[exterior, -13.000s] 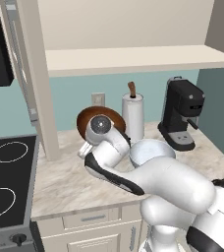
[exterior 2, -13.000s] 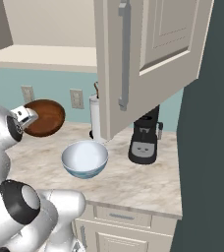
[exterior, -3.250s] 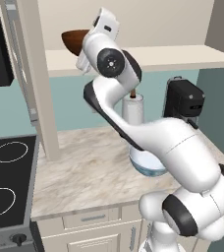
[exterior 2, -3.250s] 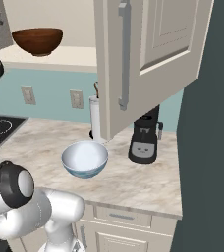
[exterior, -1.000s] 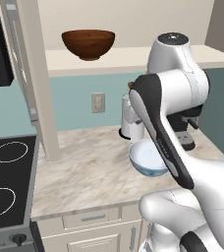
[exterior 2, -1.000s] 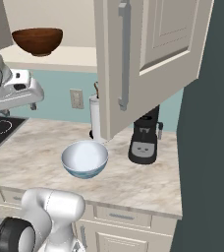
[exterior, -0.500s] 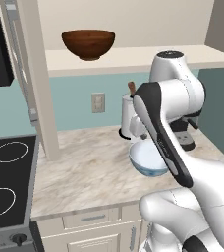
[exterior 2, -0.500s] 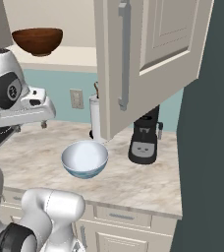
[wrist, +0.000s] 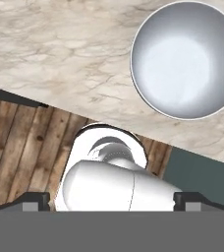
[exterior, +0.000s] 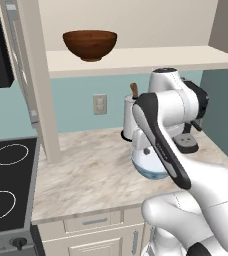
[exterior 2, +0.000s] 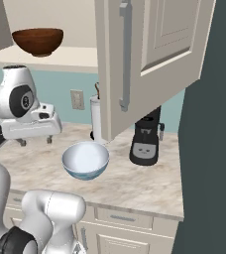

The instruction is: Open the cabinet. Pick the bowls from the counter and place them in the cabinet. Then close the cabinet.

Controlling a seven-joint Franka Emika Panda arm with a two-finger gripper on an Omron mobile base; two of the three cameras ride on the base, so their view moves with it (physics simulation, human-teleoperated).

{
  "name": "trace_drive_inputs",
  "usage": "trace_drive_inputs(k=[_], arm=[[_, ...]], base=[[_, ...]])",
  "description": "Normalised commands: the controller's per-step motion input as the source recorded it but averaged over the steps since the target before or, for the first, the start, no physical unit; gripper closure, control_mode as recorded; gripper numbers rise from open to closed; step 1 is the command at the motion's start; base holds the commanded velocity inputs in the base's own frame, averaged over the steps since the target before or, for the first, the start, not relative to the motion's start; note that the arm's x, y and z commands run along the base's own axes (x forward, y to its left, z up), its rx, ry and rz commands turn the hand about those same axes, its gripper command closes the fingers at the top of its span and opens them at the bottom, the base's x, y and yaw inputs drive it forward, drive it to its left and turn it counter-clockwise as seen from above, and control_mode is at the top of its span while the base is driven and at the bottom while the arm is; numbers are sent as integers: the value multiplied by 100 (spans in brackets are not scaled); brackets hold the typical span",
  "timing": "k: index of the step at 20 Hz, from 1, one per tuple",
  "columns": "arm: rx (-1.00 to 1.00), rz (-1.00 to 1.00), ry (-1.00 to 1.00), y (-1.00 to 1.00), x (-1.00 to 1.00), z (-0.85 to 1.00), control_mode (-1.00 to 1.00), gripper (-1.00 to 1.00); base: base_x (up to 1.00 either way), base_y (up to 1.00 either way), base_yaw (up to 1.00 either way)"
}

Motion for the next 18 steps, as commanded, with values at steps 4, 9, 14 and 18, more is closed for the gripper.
trace_drive_inputs(k=[4, 9, 14, 18], arm=[[0, 0, 3, -1, 8, -42, -100, -100], [0, 0, 0, -4, 14, -35, -100, -100], [0, 0, 0, -2, 20, -35, -100, -100], [0, 0, -1, 0, 37, -26, -100, -100]], base=[[0, 0, 0], [0, 0, 0], [0, 0, 0], [0, 0, 0]])
